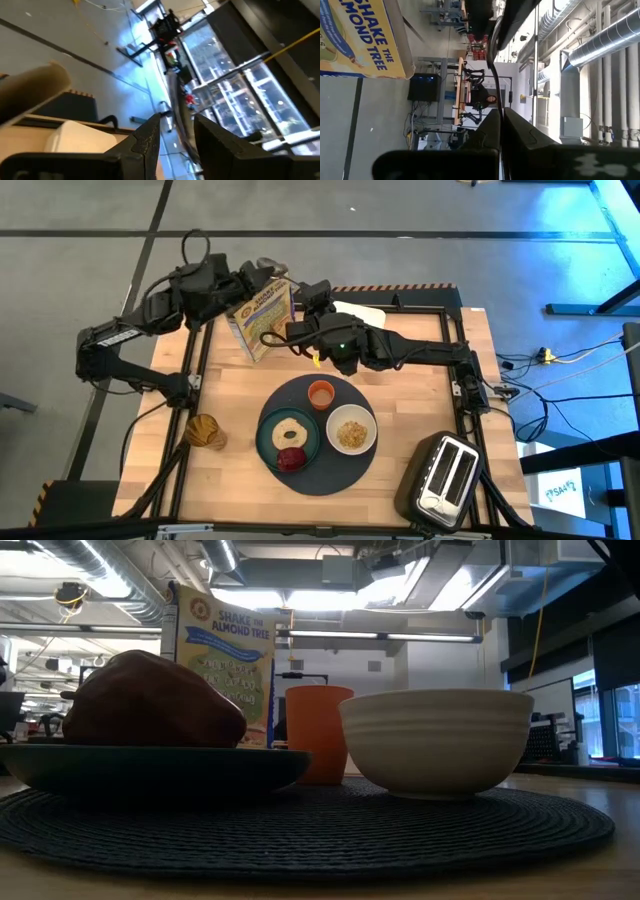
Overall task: Arrange a breakfast setting
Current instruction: Put the black spoon on the black mat
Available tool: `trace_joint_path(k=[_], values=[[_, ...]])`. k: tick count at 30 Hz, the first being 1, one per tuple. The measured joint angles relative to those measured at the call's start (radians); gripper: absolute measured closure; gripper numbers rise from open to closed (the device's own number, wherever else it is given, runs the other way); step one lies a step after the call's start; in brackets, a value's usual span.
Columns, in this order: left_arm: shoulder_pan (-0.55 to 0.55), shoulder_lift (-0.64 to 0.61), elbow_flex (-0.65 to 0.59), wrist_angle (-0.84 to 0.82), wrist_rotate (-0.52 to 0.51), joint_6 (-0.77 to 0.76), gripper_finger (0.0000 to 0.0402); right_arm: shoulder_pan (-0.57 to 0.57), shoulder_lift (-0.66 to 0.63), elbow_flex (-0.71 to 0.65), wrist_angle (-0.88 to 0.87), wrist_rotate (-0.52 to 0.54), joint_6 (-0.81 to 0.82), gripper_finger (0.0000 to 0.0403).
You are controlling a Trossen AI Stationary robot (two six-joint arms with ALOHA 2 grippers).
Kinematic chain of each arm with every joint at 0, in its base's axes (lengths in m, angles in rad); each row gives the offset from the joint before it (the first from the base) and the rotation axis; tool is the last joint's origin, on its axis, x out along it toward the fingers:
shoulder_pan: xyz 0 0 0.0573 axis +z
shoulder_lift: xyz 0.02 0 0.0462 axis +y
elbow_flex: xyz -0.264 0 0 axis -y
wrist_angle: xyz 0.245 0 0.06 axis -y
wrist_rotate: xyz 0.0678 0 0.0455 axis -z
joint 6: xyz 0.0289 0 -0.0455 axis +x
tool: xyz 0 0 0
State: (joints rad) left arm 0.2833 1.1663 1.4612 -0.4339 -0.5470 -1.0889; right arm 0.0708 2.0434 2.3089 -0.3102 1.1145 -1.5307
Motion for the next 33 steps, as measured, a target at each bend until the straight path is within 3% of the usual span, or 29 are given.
trace_joint_path(k=[5, 11, 17, 20, 27, 30, 33], values=[[0.020, 0.016, 0.000, -0.006, -0.003, 0.012, 0.0301, 0.000, 0.001, 0.000, -0.007, 0.009, 0.000, 0.0403], [0.029, 0.018, 0.002, 0.014, -0.006, 0.111, 0.0383, 0.001, 0.003, -0.002, -0.035, 0.010, 0.002, 0.0402], [0.029, 0.015, 0.002, 0.028, -0.003, 0.162, 0.0395, 0.001, 0.004, -0.002, -0.057, -0.018, 0.114, 0.0373], [0.030, 0.002, 0.002, 0.049, 0.001, 0.252, 0.0396, 0.001, 0.004, -0.002, -0.070, -0.010, 0.306, 0.0335], [0.038, -0.064, 0.003, 0.118, 0.063, 0.622, 0.0399, 0.029, 0.004, -0.002, -0.189, 0.002, 0.833, 0.0231], [0.039, -0.087, 0.026, 0.103, 0.107, 0.774, 0.0400, 0.041, 0.004, -0.001, -0.258, -0.087, 1.057, 0.0198], [0.040, -0.108, 0.063, 0.070, 0.152, 0.888, 0.0400, 0.042, 0.003, -0.001, -0.331, -0.255, 1.284, 0.0174]])
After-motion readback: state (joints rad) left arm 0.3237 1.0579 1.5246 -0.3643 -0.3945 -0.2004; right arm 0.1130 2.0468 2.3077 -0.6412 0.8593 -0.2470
